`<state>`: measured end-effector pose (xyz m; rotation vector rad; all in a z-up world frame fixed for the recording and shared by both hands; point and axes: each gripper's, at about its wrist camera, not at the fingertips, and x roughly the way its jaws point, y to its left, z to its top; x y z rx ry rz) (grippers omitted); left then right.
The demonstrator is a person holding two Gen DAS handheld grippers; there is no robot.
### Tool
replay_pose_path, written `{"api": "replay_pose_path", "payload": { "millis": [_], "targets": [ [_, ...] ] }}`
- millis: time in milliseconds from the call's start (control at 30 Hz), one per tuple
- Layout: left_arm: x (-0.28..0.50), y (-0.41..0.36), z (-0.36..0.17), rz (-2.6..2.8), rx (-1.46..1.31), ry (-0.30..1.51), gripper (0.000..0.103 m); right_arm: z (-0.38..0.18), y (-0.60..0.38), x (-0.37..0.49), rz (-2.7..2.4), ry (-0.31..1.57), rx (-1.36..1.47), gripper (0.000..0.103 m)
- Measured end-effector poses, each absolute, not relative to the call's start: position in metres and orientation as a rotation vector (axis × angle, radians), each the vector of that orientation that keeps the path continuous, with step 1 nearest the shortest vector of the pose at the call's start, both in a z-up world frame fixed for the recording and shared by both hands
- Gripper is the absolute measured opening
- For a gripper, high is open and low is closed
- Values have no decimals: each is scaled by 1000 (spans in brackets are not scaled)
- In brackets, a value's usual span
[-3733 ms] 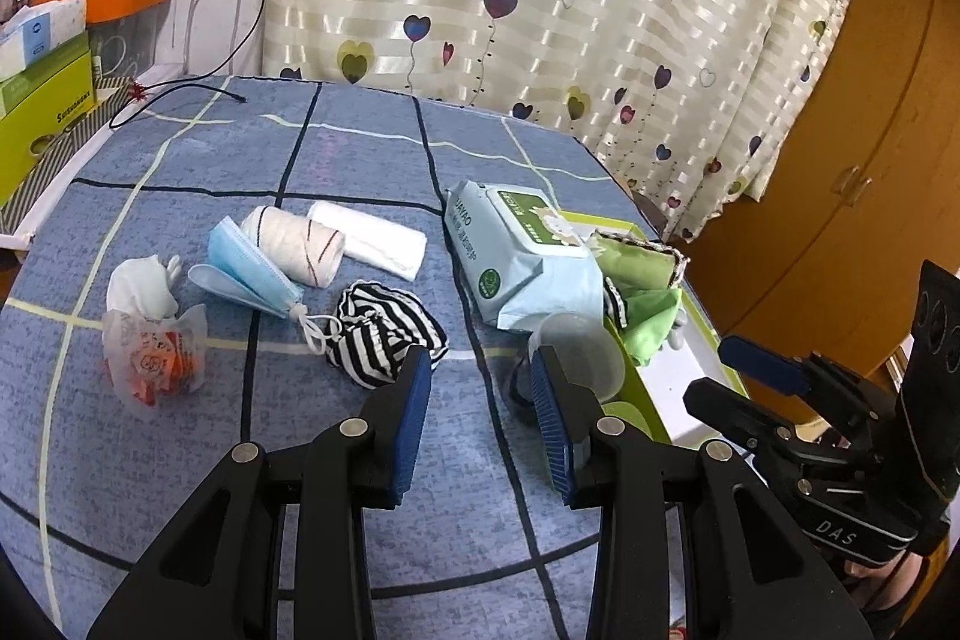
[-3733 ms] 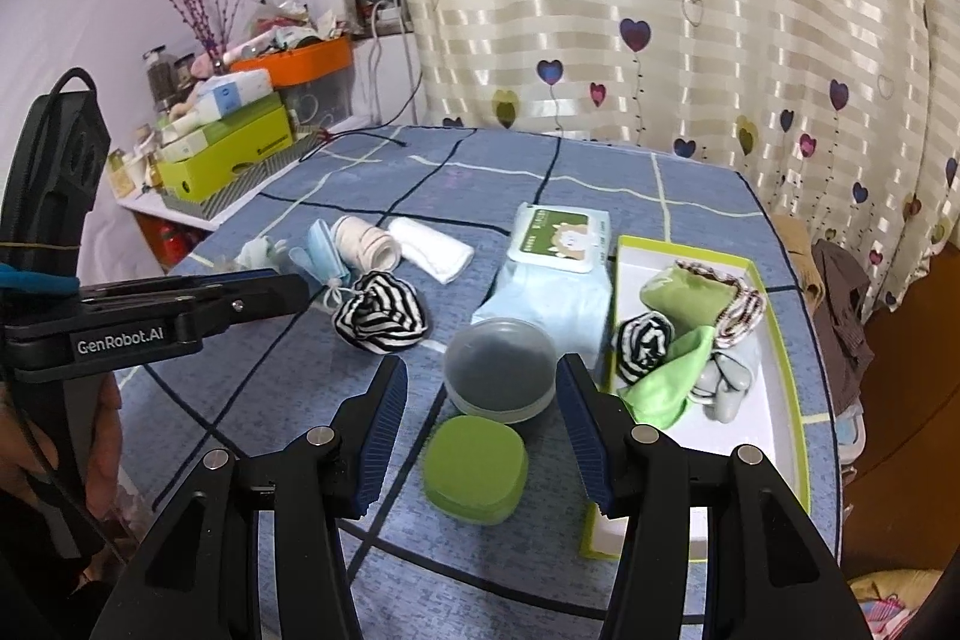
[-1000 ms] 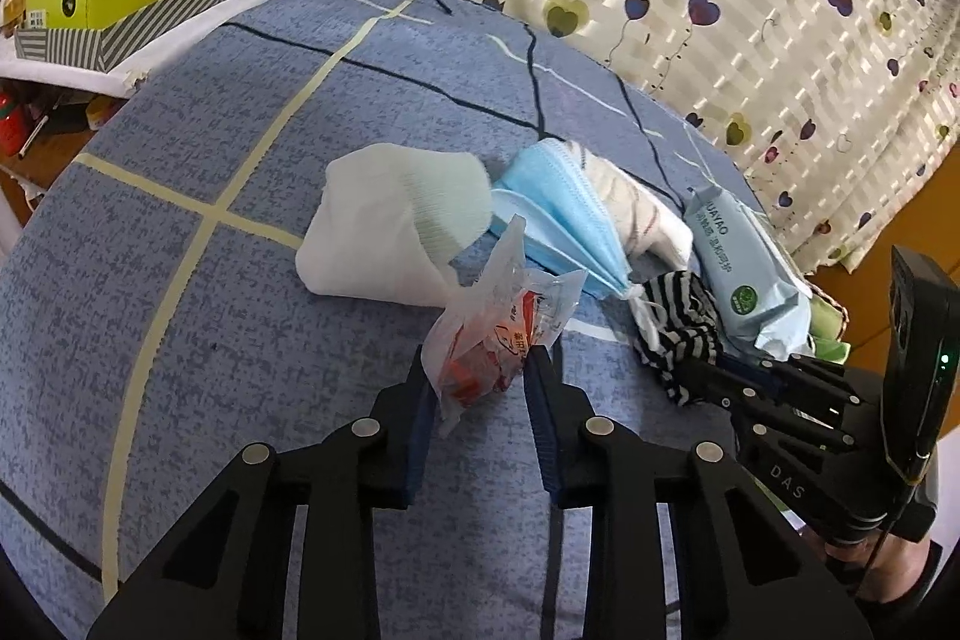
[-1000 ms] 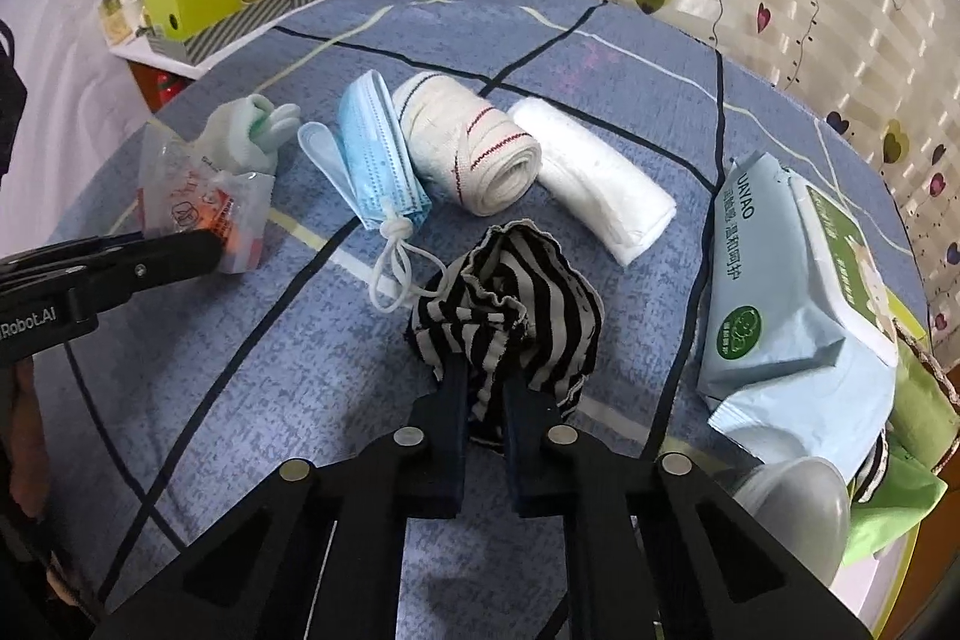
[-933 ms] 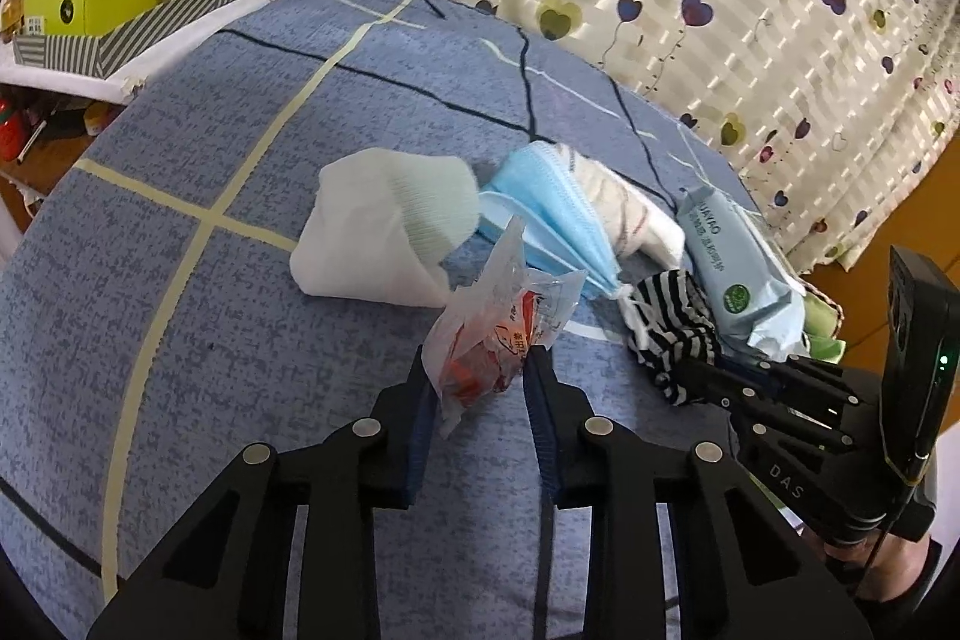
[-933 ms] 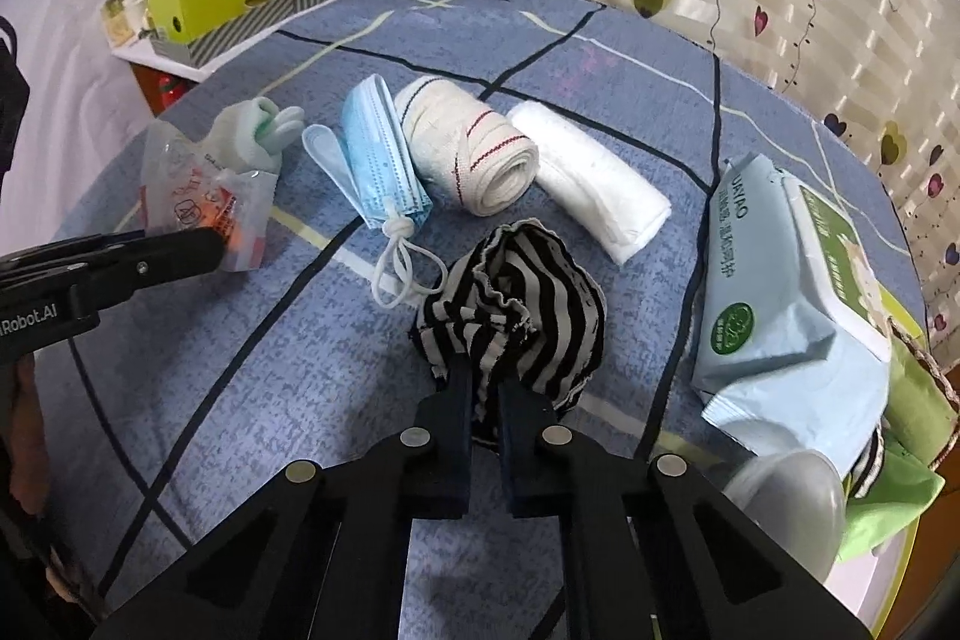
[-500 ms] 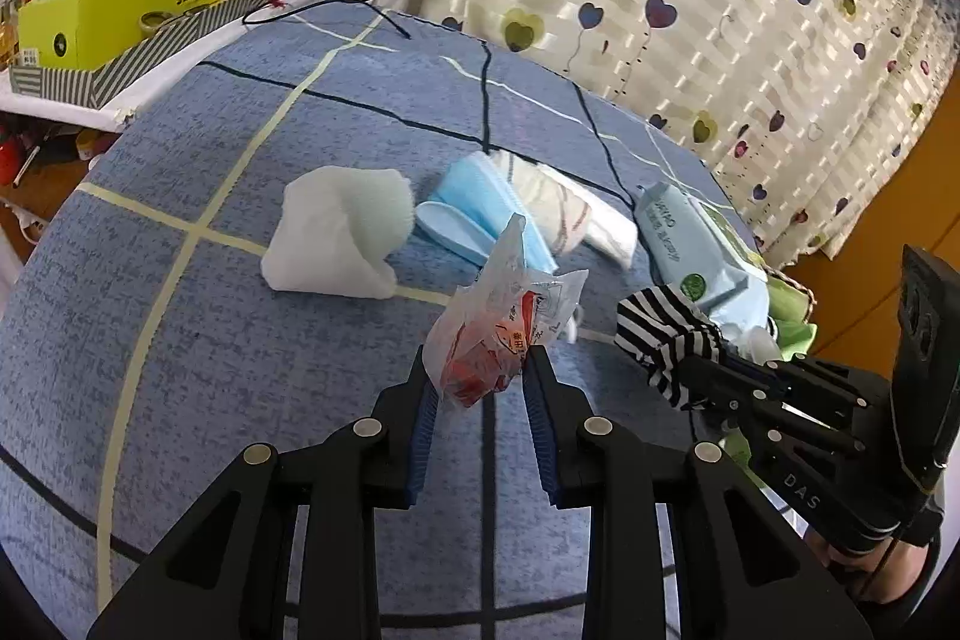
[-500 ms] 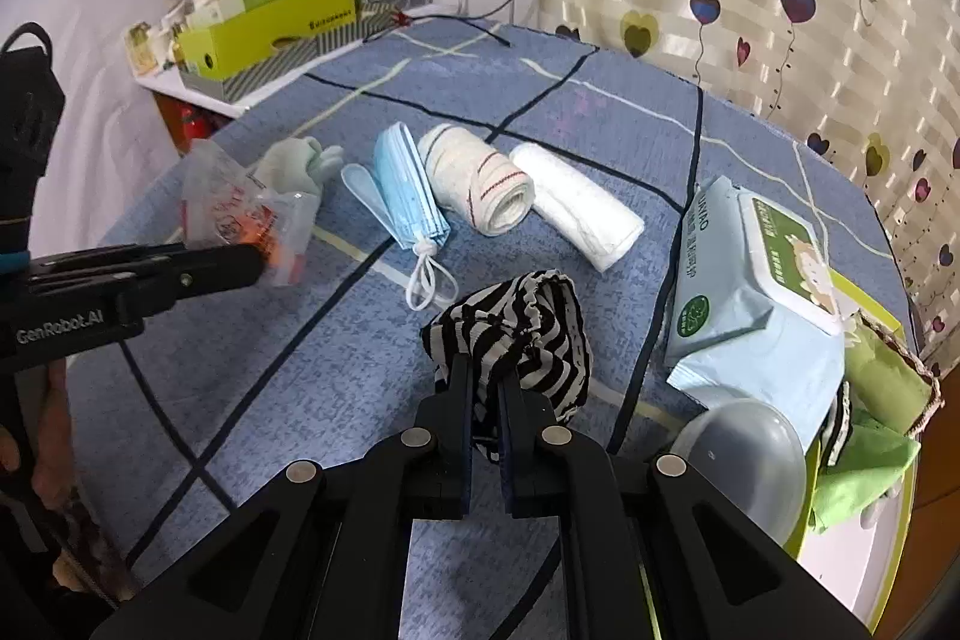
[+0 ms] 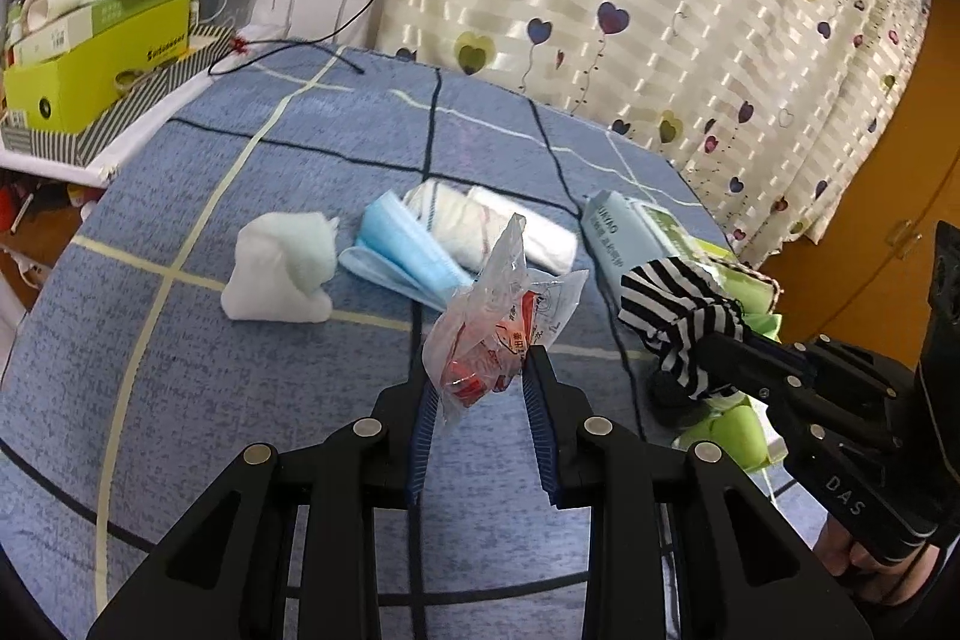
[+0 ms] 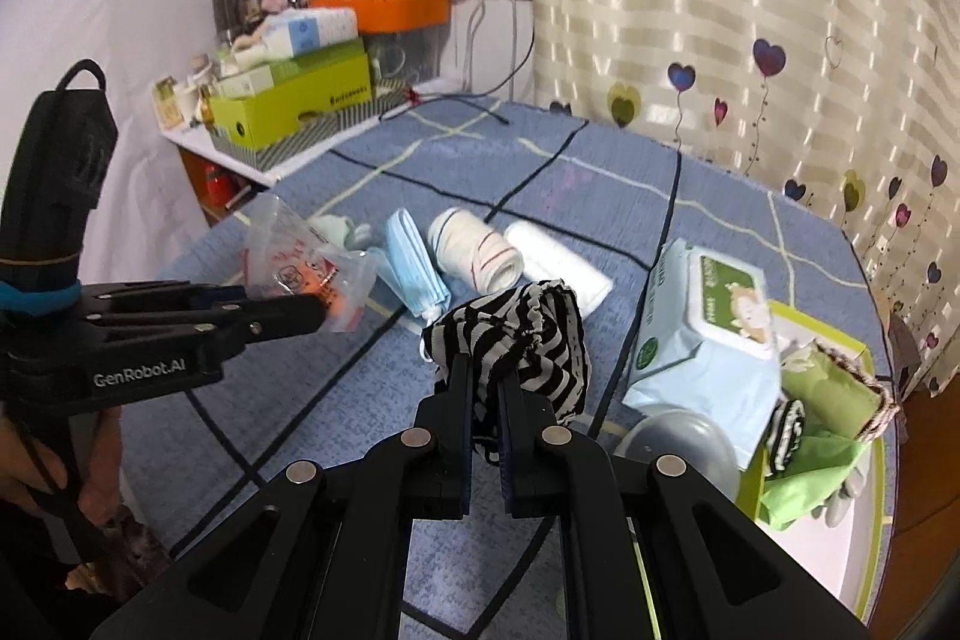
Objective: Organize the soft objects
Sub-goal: 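Carry the striped sock ball and plastic bag over the white tray box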
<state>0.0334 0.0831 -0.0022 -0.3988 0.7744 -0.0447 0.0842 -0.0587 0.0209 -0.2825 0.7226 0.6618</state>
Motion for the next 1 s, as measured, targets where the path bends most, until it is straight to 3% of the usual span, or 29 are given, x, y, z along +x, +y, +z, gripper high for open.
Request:
{"api": "replay_pose_path", "payload": {
  "millis": [1000],
  "targets": [
    [46, -33, 55, -225, -236, 717, 30, 59, -203, 61, 449, 610, -127, 7]
  ]
}}
